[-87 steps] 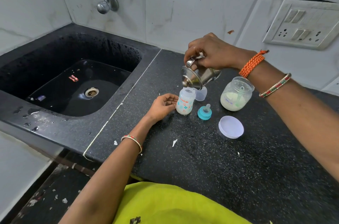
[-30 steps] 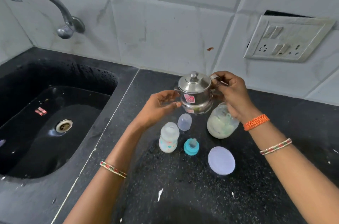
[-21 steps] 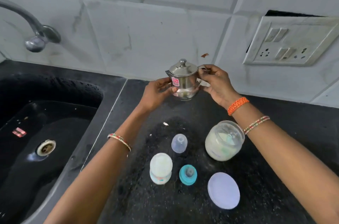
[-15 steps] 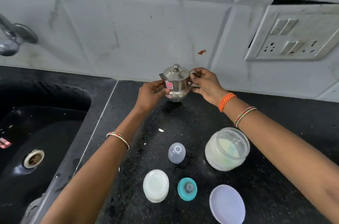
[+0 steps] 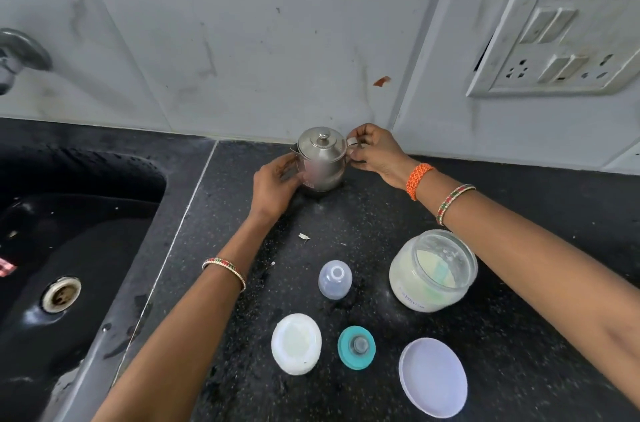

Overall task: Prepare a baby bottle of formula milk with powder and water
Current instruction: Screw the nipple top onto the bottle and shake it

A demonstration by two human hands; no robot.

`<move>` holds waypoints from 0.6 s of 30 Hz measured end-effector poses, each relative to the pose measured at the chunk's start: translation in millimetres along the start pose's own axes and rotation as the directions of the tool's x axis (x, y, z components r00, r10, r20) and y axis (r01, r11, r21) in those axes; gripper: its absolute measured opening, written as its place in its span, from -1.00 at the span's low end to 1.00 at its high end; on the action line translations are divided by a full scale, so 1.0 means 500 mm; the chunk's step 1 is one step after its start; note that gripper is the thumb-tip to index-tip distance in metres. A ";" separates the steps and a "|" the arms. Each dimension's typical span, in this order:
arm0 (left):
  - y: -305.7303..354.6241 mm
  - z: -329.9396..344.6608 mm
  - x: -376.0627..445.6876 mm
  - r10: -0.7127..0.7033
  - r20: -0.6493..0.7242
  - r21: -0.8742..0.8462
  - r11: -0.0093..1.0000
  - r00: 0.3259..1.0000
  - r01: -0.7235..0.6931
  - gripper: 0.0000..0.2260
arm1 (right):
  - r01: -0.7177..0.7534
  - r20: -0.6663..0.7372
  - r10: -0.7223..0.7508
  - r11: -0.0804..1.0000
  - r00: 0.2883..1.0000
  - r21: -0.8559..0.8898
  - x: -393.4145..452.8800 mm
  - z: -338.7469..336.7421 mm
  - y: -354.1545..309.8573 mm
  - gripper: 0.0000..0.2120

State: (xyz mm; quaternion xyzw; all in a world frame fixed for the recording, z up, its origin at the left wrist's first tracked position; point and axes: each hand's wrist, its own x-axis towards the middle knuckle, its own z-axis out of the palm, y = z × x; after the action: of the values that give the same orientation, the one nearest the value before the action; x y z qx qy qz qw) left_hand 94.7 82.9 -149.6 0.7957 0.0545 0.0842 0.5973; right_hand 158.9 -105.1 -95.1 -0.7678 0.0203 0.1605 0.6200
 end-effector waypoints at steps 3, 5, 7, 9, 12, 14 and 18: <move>0.011 -0.015 -0.009 -0.020 0.044 0.042 0.999 0.999 0.018 -0.48 | 0.030 -0.064 -0.048 0.967 0.997 -0.254 -0.023 0.000 -0.029 -0.64; 0.024 -0.030 -0.027 -0.011 0.039 0.047 0.999 0.999 0.010 -0.51 | 0.114 -0.130 -0.176 0.916 0.976 -0.383 -0.055 0.001 -0.044 -0.63; 0.040 -0.044 -0.054 0.004 0.022 0.032 0.999 1.000 -0.005 -0.56 | 0.212 -0.142 -0.306 0.865 0.941 -0.455 -0.095 0.005 -0.055 -0.66; 0.059 -0.056 -0.093 0.034 0.012 0.011 0.999 0.999 -0.034 -0.58 | 0.295 -0.123 -0.394 0.830 0.911 -0.473 -0.146 0.013 -0.068 -0.70; 0.091 -0.068 -0.155 0.101 0.029 -0.008 0.995 0.994 -0.101 -0.60 | 0.364 -0.113 -0.461 0.808 0.880 -0.463 -0.224 0.032 -0.083 -0.75; 0.110 -0.071 -0.191 0.132 0.033 -0.010 0.991 0.991 -0.132 -0.62 | 0.390 -0.099 -0.484 0.795 0.869 -0.464 -0.270 0.050 -0.083 -0.78; 0.115 -0.080 -0.285 0.125 0.034 -0.049 0.991 0.992 -0.123 -0.68 | 0.411 -0.011 -0.472 0.778 0.881 -0.475 -0.361 0.077 -0.027 -0.87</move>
State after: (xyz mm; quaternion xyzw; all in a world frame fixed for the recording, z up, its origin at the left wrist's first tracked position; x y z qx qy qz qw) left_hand -53.5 77.5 -93.4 0.7848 -0.0080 0.1075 0.6103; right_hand -17.5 -95.2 -40.5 -0.8838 -0.1589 -0.0395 0.4383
